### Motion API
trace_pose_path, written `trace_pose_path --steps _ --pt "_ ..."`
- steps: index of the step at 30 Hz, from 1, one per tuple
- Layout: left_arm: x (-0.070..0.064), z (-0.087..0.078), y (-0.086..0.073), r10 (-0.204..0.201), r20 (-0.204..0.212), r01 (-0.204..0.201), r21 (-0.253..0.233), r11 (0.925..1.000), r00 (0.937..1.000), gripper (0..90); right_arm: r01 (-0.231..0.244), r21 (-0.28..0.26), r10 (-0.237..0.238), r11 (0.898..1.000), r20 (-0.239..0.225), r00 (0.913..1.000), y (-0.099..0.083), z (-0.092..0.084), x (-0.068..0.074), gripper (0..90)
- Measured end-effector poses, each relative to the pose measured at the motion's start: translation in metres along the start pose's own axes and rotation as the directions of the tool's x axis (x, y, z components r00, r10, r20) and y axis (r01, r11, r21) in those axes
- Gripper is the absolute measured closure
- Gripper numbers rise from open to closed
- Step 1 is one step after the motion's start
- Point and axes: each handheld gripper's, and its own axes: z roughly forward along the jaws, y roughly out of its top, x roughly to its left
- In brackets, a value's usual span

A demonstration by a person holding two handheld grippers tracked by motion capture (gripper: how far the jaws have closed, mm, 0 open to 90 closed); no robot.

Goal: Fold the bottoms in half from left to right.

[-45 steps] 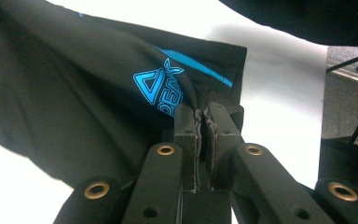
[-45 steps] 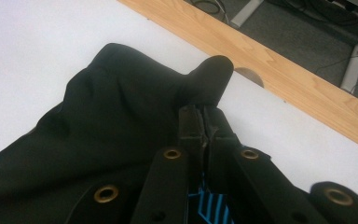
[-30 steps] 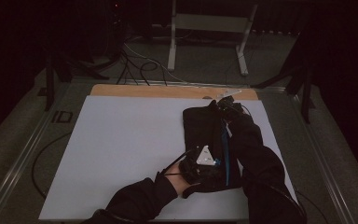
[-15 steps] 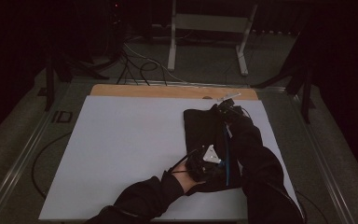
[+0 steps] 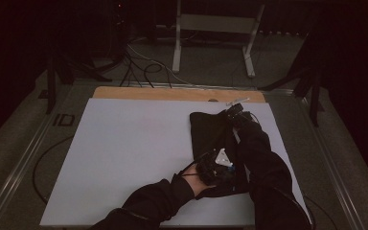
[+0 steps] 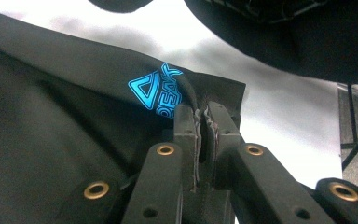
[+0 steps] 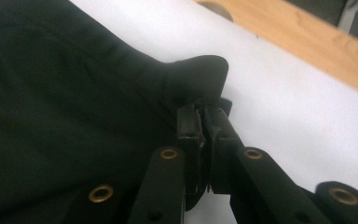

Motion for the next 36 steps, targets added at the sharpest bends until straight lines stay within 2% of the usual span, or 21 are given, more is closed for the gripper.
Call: trace_pose_path --steps 1,4,5,6,7,8,10,11,14,17,19,21,24,27,29,30,32,34,36 --pt "0.000 0.000 0.000 -0.005 0.002 0.005 -0.002 1.0000 1.0000 84.5 -0.010 -0.004 0.010 1.000 0.005 0.9999 -0.001 0.001 0.000 82.6" --pt "0.001 0.000 0.001 -0.010 0.015 0.010 0.001 1.0000 0.9998 84.5 0.005 0.001 -0.005 1.000 0.035 0.9994 -0.004 0.001 0.001 73.0" --pt "0.001 0.000 0.001 -0.011 0.017 0.011 0.004 0.9999 0.9998 84.5 -0.006 -0.010 0.007 1.000 0.039 0.9992 -0.004 0.000 0.000 69.1" --pt "0.001 0.000 0.001 -0.011 0.017 0.011 0.004 0.9999 0.9998 84.5 -0.006 -0.010 0.007 1.000 0.039 0.9992 -0.004 0.000 0.000 69.1" --pt "0.000 0.001 0.003 -0.006 0.019 0.006 0.007 1.0000 0.9998 84.5 -0.045 -0.034 0.046 0.998 0.036 0.9983 -0.004 -0.006 -0.003 60.9" --pt "-0.001 0.001 0.003 -0.010 0.021 0.009 0.003 0.9999 0.9997 84.5 -0.059 -0.044 0.060 0.997 0.027 0.9978 -0.004 -0.009 -0.004 58.3" --pt "-0.001 0.001 0.003 -0.010 0.021 0.009 0.003 0.9999 0.9997 84.5 -0.067 -0.053 0.068 0.996 0.018 0.9975 -0.004 -0.012 -0.005 58.3" --pt "-0.004 0.002 0.006 -0.004 0.027 0.004 0.005 1.0000 0.9996 84.3 -0.072 -0.073 0.073 0.995 0.010 0.9973 -0.004 -0.020 -0.006 47.8" --pt "-0.006 0.002 0.007 0.005 0.028 -0.005 -0.005 1.0000 0.9996 82.9 -0.085 -0.099 0.085 0.991 -0.008 0.9964 -0.005 -0.033 -0.008 41.9" --pt "-0.008 0.001 0.009 0.011 0.086 -0.009 -0.023 0.9997 0.9963 74.1 -0.114 -0.135 0.110 0.984 -0.037 0.9933 -0.007 -0.046 -0.010 38.3" --pt "-0.011 -0.001 0.011 0.037 0.084 -0.035 -0.025 0.9991 0.9958 61.5 -0.120 -0.148 0.114 0.982 -0.051 0.9922 -0.009 -0.053 -0.010 35.0" --pt "-0.011 -0.006 0.011 0.040 0.088 -0.037 -0.041 0.9985 0.9953 53.4 -0.120 -0.154 0.111 0.981 -0.068 0.9915 -0.012 -0.059 -0.009 31.0" --pt "-0.006 -0.014 0.009 0.046 0.060 -0.042 -0.064 0.9970 0.9971 41.2 -0.118 -0.164 0.106 0.979 -0.083 0.9909 -0.018 -0.068 -0.006 26.7" --pt "0.000 -0.019 0.005 0.025 0.045 -0.021 -0.076 0.9969 0.9987 30.2 -0.112 -0.168 0.094 0.979 -0.108 0.9896 -0.023 -0.077 -0.002 20.8" --pt "0.004 -0.022 0.001 0.007 0.034 -0.004 -0.090 0.9960 0.9994 23.1 -0.100 -0.172 0.076 0.980 -0.143 0.9869 -0.028 -0.083 0.001 14.8" --pt "0.006 -0.023 -0.001 0.008 0.034 -0.005 -0.095 0.9955 0.9994 16.3 -0.097 -0.172 0.071 0.980 -0.153 0.9857 -0.030 -0.086 0.003 13.9" --pt "0.009 -0.024 -0.004 -0.011 0.002 0.011 -0.108 0.9941 0.9999 10.2 -0.099 -0.187 0.066 0.977 -0.171 0.9831 -0.035 -0.091 0.007 13.4" --pt "0.013 -0.025 -0.006 -0.027 -0.004 0.026 -0.111 0.9935 0.9996 2.1 -0.098 -0.191 0.066 0.977 -0.169 0.9835 -0.039 -0.095 0.010 13.4" --pt "0.016 -0.027 -0.009 -0.037 -0.012 0.036 -0.111 0.9932 0.9992 0.9 -0.098 -0.196 0.061 0.976 -0.188 0.9803 -0.044 -0.098 0.013 11.8"
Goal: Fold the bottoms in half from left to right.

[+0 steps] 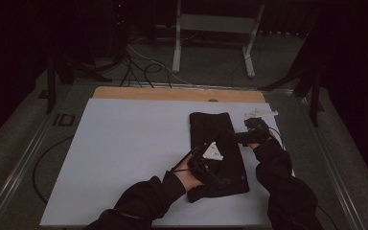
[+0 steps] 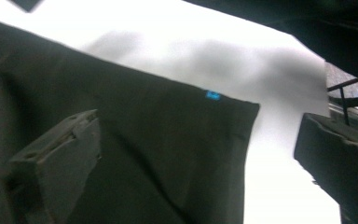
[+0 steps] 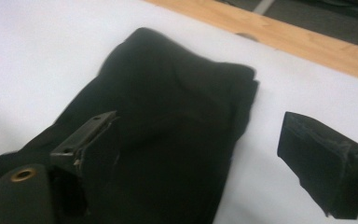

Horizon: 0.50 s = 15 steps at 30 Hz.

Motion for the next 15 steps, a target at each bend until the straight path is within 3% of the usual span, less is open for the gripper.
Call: trace_pose_path --steps 15 --pt "0.029 -0.008 -0.012 -0.057 -0.047 0.058 0.016 0.9982 0.9973 0.2 -0.011 -0.009 0.011 1.000 -0.021 0.9997 -0.020 0.007 0.003 10.2"
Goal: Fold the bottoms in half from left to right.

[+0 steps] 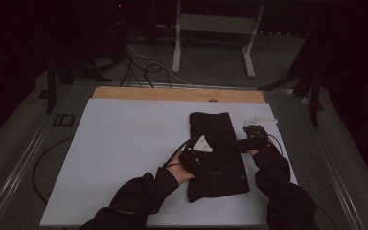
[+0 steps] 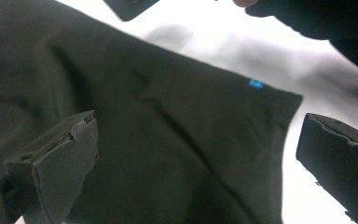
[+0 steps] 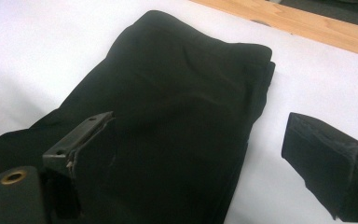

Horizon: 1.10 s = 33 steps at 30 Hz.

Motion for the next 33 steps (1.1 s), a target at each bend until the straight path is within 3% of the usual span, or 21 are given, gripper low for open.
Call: trace_pose_path --steps 12,19,24,33 --pt "0.030 -0.007 -0.007 -0.056 -0.060 0.057 0.008 0.9984 0.9966 0.2 0.010 0.005 -0.010 1.000 0.013 0.9999 -0.002 0.003 -0.005 10.4" --pt "0.040 -0.009 -0.010 -0.084 -0.068 0.085 0.005 0.9964 0.9941 0.2 0.012 0.004 -0.012 1.000 0.018 0.9998 -0.001 0.006 -0.006 10.4" --pt "0.056 -0.011 -0.012 -0.121 -0.089 0.122 0.011 0.9924 0.9887 0.2 0.016 0.007 -0.016 1.000 0.028 0.9995 0.001 0.008 -0.010 10.5" --pt "0.073 -0.010 -0.012 -0.155 -0.112 0.158 0.014 0.9874 0.9815 0.2 0.012 0.024 -0.013 1.000 0.026 0.9996 0.000 0.015 -0.015 10.6"
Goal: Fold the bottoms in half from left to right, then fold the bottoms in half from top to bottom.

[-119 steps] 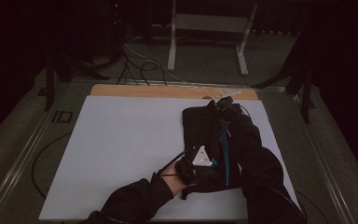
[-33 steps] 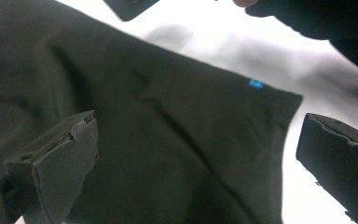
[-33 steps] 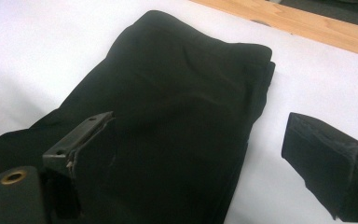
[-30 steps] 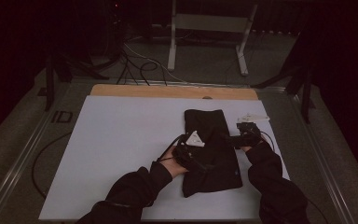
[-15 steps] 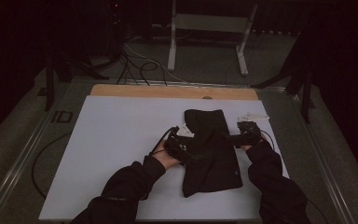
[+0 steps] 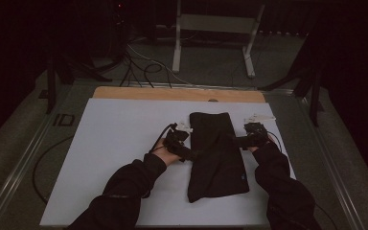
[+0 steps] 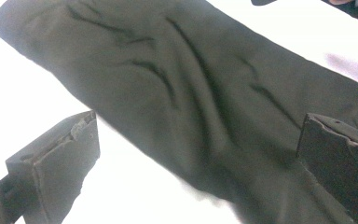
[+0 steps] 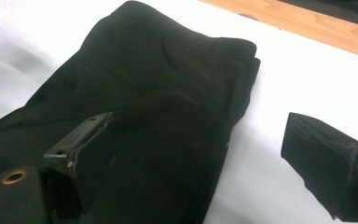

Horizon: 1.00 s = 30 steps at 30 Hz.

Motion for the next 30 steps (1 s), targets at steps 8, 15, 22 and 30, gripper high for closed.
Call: trace_pose_path --steps 8,15,22,30 --pt "0.013 0.001 0.005 -0.025 -0.018 0.025 -0.002 0.9997 0.9995 0.2 -0.009 -0.002 0.009 1.000 -0.003 1.0000 0.003 0.006 -0.002 10.6" --pt "0.023 0.001 0.007 -0.047 -0.023 0.047 -0.005 0.9989 0.9986 0.2 -0.010 0.000 0.010 1.000 -0.003 0.9999 0.006 0.010 -0.002 10.7" --pt "0.028 0.001 0.010 -0.057 -0.031 0.057 -0.003 0.9984 0.9979 0.2 0.008 0.000 -0.008 1.000 -0.006 1.0000 0.010 0.012 -0.002 10.8" --pt "0.039 0.003 0.013 -0.086 -0.038 0.086 -0.004 0.9963 0.9956 0.2 0.029 0.004 -0.029 1.000 -0.004 0.9996 0.018 0.015 -0.004 10.8"
